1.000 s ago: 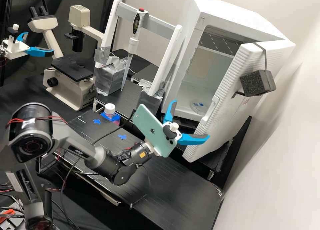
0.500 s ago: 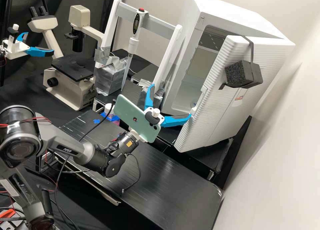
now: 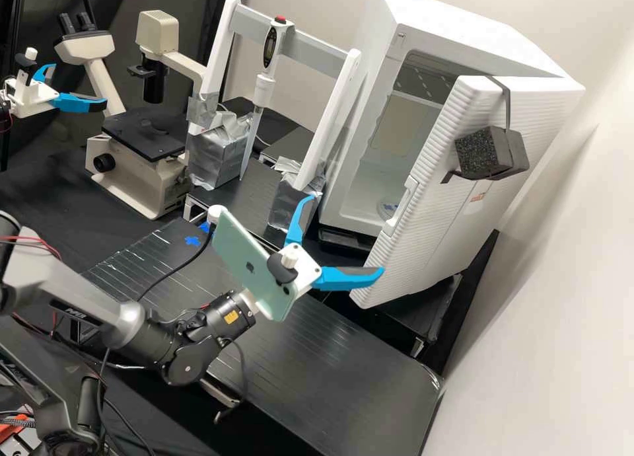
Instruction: Close the door
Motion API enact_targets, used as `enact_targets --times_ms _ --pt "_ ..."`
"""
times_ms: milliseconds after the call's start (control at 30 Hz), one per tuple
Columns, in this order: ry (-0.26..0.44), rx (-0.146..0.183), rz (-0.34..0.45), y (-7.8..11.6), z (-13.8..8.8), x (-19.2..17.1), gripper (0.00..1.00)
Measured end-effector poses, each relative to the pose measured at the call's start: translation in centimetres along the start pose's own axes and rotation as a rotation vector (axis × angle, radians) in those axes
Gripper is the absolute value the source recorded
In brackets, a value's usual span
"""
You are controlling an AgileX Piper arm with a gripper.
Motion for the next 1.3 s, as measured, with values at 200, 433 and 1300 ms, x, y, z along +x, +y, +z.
enact_targets --times_ms 200,433,1300 --pt "-0.031 0.03 -0.011 0.1 1.7 1.6 1.0" --pt "-0.082 0.037 -0.06 -2.0 5.3 6.4 1.0" --pt "-0.156 -0.054 0.021 -1.1 8.4 8.5 1.0"
